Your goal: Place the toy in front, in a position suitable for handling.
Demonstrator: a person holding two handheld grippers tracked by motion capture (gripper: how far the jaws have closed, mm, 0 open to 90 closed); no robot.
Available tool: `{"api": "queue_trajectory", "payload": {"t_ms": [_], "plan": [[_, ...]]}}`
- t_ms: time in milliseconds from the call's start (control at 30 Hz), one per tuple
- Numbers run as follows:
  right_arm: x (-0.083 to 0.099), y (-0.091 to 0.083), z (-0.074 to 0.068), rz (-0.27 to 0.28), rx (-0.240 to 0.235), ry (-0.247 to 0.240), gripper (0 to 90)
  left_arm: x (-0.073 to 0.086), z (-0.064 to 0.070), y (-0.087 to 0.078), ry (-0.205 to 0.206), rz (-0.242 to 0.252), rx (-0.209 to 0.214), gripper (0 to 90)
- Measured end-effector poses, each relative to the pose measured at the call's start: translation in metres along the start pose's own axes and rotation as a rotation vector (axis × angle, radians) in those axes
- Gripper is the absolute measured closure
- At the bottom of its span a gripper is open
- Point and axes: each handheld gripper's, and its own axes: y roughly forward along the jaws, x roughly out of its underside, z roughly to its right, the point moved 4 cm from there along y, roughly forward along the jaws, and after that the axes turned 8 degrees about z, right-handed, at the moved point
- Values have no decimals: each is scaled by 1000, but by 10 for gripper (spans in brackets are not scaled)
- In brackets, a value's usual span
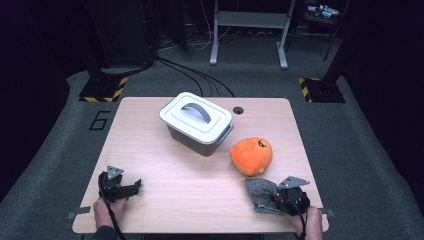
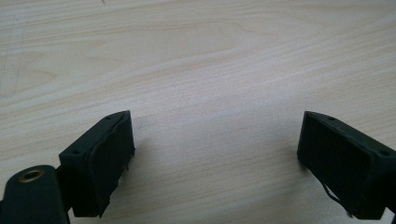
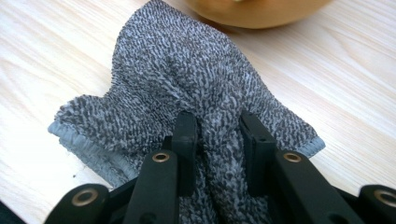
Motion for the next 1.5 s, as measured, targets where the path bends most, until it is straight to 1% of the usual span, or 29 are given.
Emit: {"api": "queue_trajectory", "payload": {"t_ms": [100,133,167,200,233,333,367,400,467,533,567,600,633,700,767,800,833,900,933,1000,1033,1067,1133,1200,1233,1300,1400,1433,1500], "plan": [[2,-2,3,-10,7,-1,704,0,0,0,1,0,0,108],[3,-2,3,-22,11,12,704,0,0,0,2,-1,-1,108],[6,-3,7,-21,25,4,702,0,0,0,1,0,0,108],[6,-3,7,-21,25,4,702,0,0,0,1,0,0,108],[9,-3,11,-24,37,21,701,0,0,0,0,0,0,108],[11,-5,15,-28,40,33,699,0,0,0,0,0,0,108],[13,-6,19,-33,55,49,696,0,0,0,1,0,-1,108],[13,-6,19,-33,55,49,696,0,0,0,1,0,-1,108],[15,-6,25,-37,86,71,688,0,0,0,0,0,0,108],[16,-6,28,-35,84,63,680,0,0,0,0,0,0,108],[19,-4,30,-59,105,91,643,0,0,0,0,0,0,108],[21,-2,32,-63,109,90,599,0,0,0,0,0,0,108],[21,-2,32,-63,109,90,599,0,0,0,0,0,0,108],[22,0,35,-76,119,124,495,0,0,0,0,0,0,108],[22,0,38,-64,128,159,354,0,0,0,1,0,-1,108],[21,-1,39,-54,126,174,323,0,0,0,0,0,0,108],[17,-4,41,-30,129,193,243,0,0,0,0,0,0,108],[13,-7,43,-15,124,191,185,0,0,0,0,0,0,108],[10,-9,43,-8,121,199,155,0,0,0,0,-1,0,108],[3,-11,43,13,108,200,140,0,0,0,1,0,0,108],[3,-11,43,13,108,200,140,0,0,0,1,0,0,108],[-5,-10,42,30,92,194,117,0,0,0,0,0,0,108],[-8,-9,40,33,91,196,109,0,0,0,0,0,0,108],[-16,-5,37,46,74,191,82,0,0,0,0,0,0,108],[-24,0,34,57,64,176,66,0,0,0,0,0,0,108],[-27,2,31,53,57,181,59,0,0,0,1,-1,0,108],[-40,11,25,58,39,162,52,0,0,0,0,0,0,108],[-47,18,23,63,29,151,38,0,0,0,0,0,0,108],[-53,23,21,66,24,148,26,0,0,0,0,0,0,108]]}}
